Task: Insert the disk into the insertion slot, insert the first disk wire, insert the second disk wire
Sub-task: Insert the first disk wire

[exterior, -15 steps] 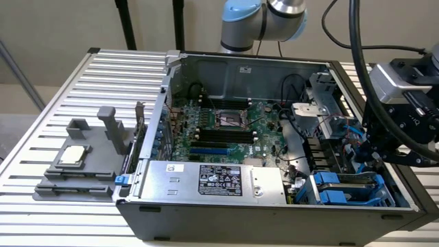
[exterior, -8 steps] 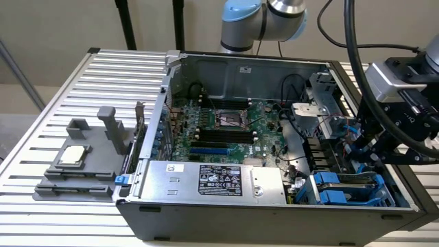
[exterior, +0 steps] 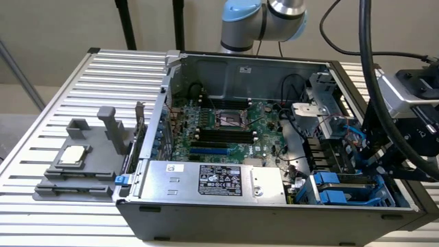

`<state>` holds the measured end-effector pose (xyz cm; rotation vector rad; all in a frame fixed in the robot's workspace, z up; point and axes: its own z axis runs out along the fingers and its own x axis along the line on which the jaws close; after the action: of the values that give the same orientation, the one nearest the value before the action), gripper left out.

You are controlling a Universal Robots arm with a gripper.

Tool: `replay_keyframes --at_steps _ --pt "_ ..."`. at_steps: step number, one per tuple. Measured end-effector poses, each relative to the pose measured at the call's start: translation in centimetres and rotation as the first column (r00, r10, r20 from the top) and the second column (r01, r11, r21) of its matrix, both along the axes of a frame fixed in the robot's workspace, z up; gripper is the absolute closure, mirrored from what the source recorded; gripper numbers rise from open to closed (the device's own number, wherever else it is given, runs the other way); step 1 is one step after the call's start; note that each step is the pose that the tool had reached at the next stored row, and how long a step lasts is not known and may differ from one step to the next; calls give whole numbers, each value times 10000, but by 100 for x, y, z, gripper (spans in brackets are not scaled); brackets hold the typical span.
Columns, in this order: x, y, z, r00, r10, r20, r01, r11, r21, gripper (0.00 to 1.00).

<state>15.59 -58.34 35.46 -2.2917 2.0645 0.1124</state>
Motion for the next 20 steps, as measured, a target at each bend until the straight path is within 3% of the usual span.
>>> replay_keyframes --at_steps 2,4,11,17,20 --pt "0 -64 -4 10000 1 -22 -1 10000 1 67" --pt "6 -90 -7 10000 9 -49 -9 10000 2 67" --pt "90 -95 -21 9999 133 -70 -133 9999 73 67" --pt "133 -94 -41 9995 304 -90 -302 9994 164 67" --pt "144 -95 -55 9991 408 -92 -406 9989 238 67"
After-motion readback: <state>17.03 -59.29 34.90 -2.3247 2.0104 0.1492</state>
